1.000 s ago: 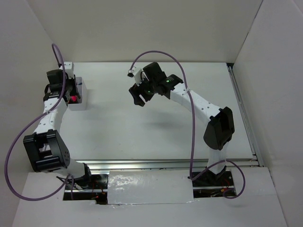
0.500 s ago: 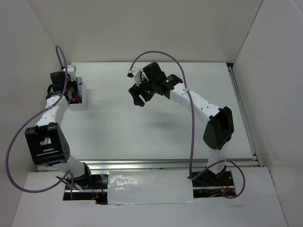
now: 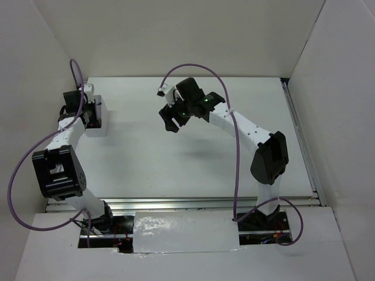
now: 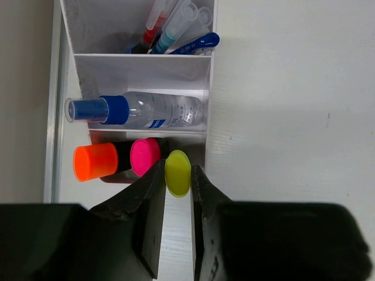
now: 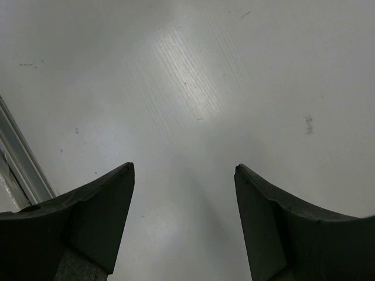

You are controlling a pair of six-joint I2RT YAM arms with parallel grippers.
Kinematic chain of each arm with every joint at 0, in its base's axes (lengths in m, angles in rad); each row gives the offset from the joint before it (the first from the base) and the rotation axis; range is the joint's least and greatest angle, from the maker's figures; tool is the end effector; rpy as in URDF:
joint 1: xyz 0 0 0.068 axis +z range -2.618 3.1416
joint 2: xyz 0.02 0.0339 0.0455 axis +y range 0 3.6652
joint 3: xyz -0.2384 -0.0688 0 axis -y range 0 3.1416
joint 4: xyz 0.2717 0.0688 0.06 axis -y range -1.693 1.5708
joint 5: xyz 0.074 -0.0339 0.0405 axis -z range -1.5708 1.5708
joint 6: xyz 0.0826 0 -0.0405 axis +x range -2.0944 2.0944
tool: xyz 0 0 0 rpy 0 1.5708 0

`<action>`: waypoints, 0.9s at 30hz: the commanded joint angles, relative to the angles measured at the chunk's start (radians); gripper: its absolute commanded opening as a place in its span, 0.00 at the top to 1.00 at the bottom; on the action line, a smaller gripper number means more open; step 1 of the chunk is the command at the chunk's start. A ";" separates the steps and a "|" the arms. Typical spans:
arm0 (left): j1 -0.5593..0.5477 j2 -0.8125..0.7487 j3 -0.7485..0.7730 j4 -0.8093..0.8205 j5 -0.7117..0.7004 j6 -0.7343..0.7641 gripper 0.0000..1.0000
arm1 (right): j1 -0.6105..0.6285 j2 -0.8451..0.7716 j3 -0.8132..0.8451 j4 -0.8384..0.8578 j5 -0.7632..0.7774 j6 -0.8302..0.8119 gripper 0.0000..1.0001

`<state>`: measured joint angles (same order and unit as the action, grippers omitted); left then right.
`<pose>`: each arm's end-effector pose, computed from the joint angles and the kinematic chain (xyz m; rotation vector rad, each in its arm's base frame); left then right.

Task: Sort the stationery into containers
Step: Place the stationery into the container

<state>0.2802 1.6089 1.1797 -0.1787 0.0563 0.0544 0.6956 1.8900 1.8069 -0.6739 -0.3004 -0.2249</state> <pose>0.4141 0.1143 0.2039 -0.2138 2.1700 0.1291 0.3541 0.3275 0.2721 -1.1830 2.0406 0.5829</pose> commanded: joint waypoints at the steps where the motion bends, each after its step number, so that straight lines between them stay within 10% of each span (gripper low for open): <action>1: 0.010 0.012 0.046 0.036 0.000 0.009 0.75 | 0.002 0.006 0.043 -0.009 -0.011 0.002 0.24; 27: 0.025 0.046 0.070 0.025 0.042 -0.018 0.64 | 0.012 0.015 0.046 -0.013 -0.005 -0.001 0.24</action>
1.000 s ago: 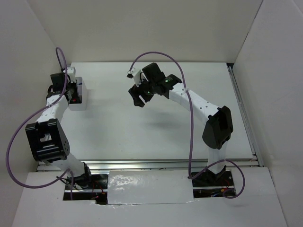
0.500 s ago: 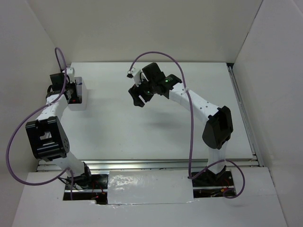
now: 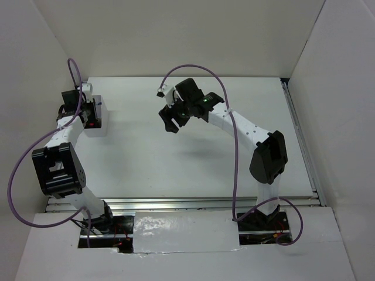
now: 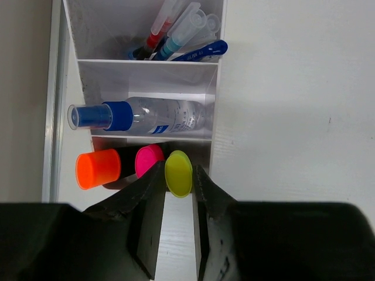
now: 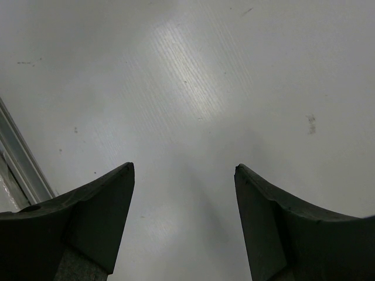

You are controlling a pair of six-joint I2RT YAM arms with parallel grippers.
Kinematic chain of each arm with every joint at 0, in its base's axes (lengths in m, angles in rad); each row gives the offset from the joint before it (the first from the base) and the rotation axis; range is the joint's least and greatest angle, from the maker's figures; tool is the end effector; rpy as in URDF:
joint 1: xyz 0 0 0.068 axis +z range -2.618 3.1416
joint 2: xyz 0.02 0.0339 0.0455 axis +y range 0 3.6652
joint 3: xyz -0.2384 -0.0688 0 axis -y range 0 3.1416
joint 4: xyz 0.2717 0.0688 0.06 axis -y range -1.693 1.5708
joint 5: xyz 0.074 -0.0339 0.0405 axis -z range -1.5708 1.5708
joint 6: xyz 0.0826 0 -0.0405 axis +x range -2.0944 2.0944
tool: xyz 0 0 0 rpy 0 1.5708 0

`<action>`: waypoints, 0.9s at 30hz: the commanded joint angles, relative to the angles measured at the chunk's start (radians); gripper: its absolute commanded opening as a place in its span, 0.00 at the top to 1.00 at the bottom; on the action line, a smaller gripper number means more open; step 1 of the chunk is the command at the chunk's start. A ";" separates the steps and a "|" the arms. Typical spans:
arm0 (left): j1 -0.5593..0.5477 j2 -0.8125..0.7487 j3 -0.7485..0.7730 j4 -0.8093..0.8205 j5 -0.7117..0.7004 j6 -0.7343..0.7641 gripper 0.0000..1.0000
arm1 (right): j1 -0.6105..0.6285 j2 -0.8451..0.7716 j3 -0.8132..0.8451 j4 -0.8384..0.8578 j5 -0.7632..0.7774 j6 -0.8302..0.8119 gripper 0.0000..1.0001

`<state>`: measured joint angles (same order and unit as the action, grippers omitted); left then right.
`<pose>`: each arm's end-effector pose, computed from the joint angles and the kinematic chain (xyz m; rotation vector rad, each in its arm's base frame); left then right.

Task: Sort the stationery into containers
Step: Place the stationery into the container

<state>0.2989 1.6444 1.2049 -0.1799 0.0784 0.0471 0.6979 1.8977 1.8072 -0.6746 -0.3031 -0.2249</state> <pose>0.4188 0.1223 0.1992 -0.2311 2.1779 0.1096 0.3541 0.3291 0.2686 -1.1893 2.0467 0.5866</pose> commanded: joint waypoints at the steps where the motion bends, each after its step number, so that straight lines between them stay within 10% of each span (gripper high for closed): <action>1: 0.005 0.012 0.044 0.025 0.023 -0.012 0.64 | 0.008 0.008 0.046 -0.014 -0.002 -0.001 0.24; 27: 0.006 -0.052 0.090 -0.004 0.055 -0.030 0.53 | 0.018 0.006 0.058 -0.023 0.005 -0.007 0.24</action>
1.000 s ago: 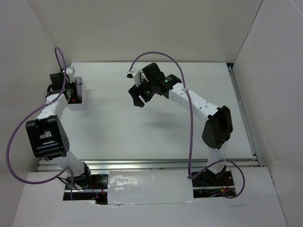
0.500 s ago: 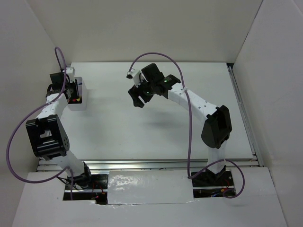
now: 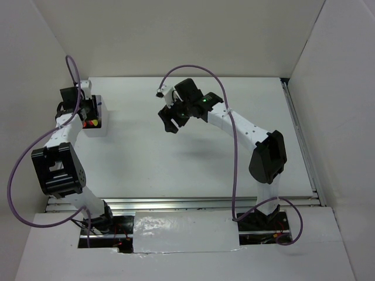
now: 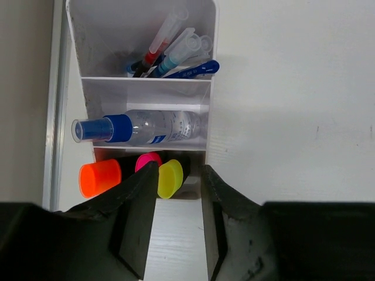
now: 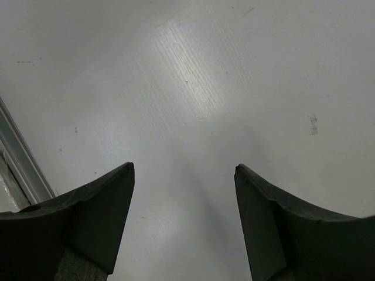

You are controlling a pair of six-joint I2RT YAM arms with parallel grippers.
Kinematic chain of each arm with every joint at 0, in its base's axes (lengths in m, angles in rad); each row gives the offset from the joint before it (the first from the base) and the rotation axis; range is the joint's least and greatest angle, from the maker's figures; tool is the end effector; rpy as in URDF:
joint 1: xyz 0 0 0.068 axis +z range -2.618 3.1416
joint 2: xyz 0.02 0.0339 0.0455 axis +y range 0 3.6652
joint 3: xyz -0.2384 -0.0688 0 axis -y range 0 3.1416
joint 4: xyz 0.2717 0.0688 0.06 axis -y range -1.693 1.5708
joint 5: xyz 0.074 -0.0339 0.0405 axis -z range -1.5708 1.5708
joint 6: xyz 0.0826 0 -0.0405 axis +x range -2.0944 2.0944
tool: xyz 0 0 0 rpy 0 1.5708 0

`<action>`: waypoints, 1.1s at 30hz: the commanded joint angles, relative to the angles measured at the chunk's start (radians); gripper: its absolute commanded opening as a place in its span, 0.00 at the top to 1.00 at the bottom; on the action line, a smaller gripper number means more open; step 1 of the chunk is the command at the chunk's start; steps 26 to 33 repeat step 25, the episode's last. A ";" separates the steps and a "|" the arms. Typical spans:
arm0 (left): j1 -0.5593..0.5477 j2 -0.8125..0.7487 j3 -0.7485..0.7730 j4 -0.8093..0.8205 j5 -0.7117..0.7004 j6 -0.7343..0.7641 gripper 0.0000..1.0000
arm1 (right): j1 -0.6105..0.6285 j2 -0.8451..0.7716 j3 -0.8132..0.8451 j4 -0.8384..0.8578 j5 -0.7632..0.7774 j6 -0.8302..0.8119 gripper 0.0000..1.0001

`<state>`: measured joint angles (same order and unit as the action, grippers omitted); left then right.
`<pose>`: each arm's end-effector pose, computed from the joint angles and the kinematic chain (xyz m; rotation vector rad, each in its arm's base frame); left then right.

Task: Sort the stationery into containers
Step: Place the stationery into the container

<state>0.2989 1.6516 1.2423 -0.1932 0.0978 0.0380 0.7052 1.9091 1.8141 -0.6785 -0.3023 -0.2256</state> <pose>0.4239 0.1222 0.2095 -0.2270 2.1594 0.0867 0.3531 0.3329 0.2656 -1.2003 2.0511 0.5881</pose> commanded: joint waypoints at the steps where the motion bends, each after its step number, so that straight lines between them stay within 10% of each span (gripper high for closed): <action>1: 0.006 -0.085 0.062 0.008 0.043 -0.021 0.49 | 0.011 -0.007 0.048 -0.018 0.008 -0.009 0.24; 7: 0.006 -0.153 0.144 -0.119 0.124 0.005 0.01 | -0.012 -0.077 -0.028 0.022 0.034 0.009 0.21; 10: -0.003 -0.193 0.137 -0.185 0.148 0.045 0.01 | -0.070 -0.157 -0.087 0.036 0.031 0.034 0.00; 25: -0.187 -0.476 -0.150 -0.256 -0.017 0.142 0.00 | -0.630 -0.737 -0.784 0.184 0.114 0.048 0.00; 33: -0.187 -0.476 -0.150 -0.256 -0.017 0.142 0.00 | -0.630 -0.737 -0.784 0.184 0.114 0.048 0.00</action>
